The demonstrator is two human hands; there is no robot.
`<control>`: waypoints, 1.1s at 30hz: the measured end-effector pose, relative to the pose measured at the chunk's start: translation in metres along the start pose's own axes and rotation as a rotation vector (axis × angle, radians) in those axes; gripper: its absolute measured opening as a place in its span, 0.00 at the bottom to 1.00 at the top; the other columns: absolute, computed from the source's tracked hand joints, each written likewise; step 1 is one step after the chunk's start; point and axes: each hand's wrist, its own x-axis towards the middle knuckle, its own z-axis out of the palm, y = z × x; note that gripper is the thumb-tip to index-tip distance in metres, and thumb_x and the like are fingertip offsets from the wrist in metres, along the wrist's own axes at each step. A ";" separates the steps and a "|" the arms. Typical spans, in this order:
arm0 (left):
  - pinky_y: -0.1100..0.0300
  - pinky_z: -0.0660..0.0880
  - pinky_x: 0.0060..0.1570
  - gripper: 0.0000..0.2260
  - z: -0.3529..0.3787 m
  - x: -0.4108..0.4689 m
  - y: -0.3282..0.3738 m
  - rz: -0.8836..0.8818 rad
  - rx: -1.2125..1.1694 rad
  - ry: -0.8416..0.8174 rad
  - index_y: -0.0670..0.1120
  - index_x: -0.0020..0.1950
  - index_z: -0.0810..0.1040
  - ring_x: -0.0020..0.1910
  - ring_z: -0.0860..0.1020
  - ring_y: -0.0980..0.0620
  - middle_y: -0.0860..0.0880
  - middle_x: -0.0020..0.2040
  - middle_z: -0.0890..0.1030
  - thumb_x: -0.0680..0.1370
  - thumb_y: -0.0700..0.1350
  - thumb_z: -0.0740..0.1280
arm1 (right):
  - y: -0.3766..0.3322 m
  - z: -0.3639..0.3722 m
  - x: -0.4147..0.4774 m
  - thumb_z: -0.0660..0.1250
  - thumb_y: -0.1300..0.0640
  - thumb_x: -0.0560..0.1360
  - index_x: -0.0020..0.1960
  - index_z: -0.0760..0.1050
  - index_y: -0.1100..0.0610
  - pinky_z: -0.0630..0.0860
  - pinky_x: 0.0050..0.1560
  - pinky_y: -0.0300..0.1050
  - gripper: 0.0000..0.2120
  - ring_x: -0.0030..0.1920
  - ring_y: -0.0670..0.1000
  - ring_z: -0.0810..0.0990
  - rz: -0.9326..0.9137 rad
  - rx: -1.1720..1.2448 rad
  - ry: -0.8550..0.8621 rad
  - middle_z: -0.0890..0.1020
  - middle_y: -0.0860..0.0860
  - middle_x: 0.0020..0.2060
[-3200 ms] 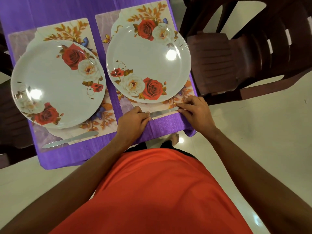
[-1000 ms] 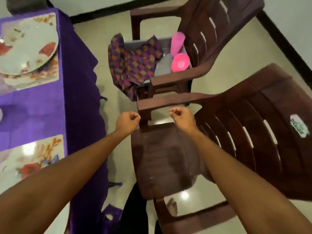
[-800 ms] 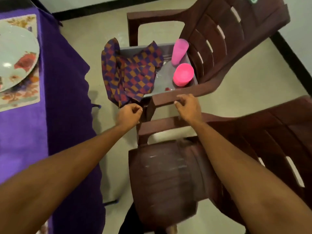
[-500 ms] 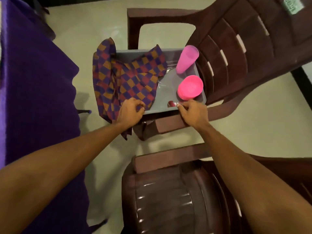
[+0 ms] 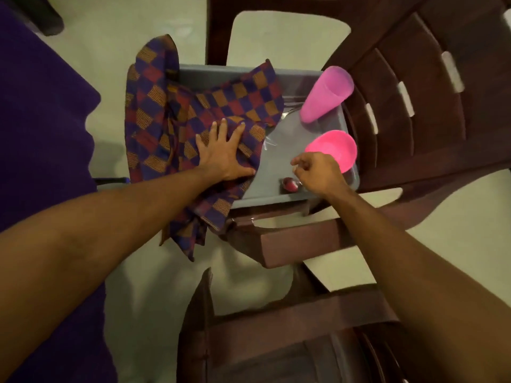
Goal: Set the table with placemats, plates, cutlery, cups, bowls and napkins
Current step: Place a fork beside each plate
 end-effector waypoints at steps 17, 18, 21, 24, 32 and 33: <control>0.42 0.69 0.48 0.36 0.041 0.048 -0.032 -0.007 0.099 0.434 0.61 0.78 0.55 0.61 0.69 0.38 0.44 0.76 0.62 0.75 0.42 0.66 | -0.017 0.063 0.167 0.73 0.60 0.75 0.82 0.39 0.51 0.73 0.66 0.61 0.51 0.64 0.65 0.76 0.182 0.042 0.031 0.77 0.62 0.64; 0.43 0.68 0.47 0.38 0.044 0.049 -0.033 0.039 0.114 0.466 0.62 0.78 0.56 0.63 0.69 0.38 0.44 0.78 0.61 0.73 0.40 0.67 | -0.017 0.060 0.171 0.72 0.59 0.76 0.82 0.39 0.51 0.72 0.67 0.61 0.49 0.66 0.65 0.75 0.188 0.065 0.048 0.75 0.61 0.66; 0.35 0.64 0.60 0.30 0.048 0.054 -0.036 0.166 0.146 0.500 0.60 0.73 0.70 0.75 0.61 0.37 0.45 0.79 0.61 0.72 0.41 0.66 | -0.014 0.057 0.183 0.70 0.57 0.77 0.80 0.49 0.52 0.71 0.66 0.60 0.40 0.65 0.64 0.75 0.178 0.061 0.085 0.75 0.59 0.65; 0.28 0.50 0.70 0.16 0.051 0.057 -0.039 0.149 0.041 0.586 0.53 0.55 0.83 0.76 0.59 0.37 0.45 0.74 0.70 0.75 0.44 0.59 | -0.011 0.055 0.194 0.72 0.61 0.73 0.79 0.51 0.55 0.74 0.62 0.61 0.42 0.63 0.67 0.77 0.151 -0.053 0.081 0.78 0.61 0.62; 0.33 0.44 0.75 0.16 0.048 0.056 -0.033 -0.004 -0.182 0.621 0.47 0.48 0.75 0.76 0.61 0.40 0.44 0.64 0.74 0.73 0.59 0.62 | -0.009 0.050 0.217 0.70 0.63 0.76 0.78 0.57 0.59 0.74 0.65 0.61 0.35 0.63 0.68 0.77 0.098 -0.290 0.053 0.77 0.65 0.63; 0.33 0.43 0.75 0.20 0.049 0.058 -0.033 -0.017 -0.181 0.612 0.47 0.48 0.75 0.76 0.60 0.41 0.45 0.64 0.74 0.74 0.63 0.61 | -0.009 0.049 0.220 0.71 0.64 0.75 0.73 0.64 0.62 0.75 0.64 0.61 0.30 0.63 0.67 0.77 0.093 -0.324 0.050 0.78 0.65 0.63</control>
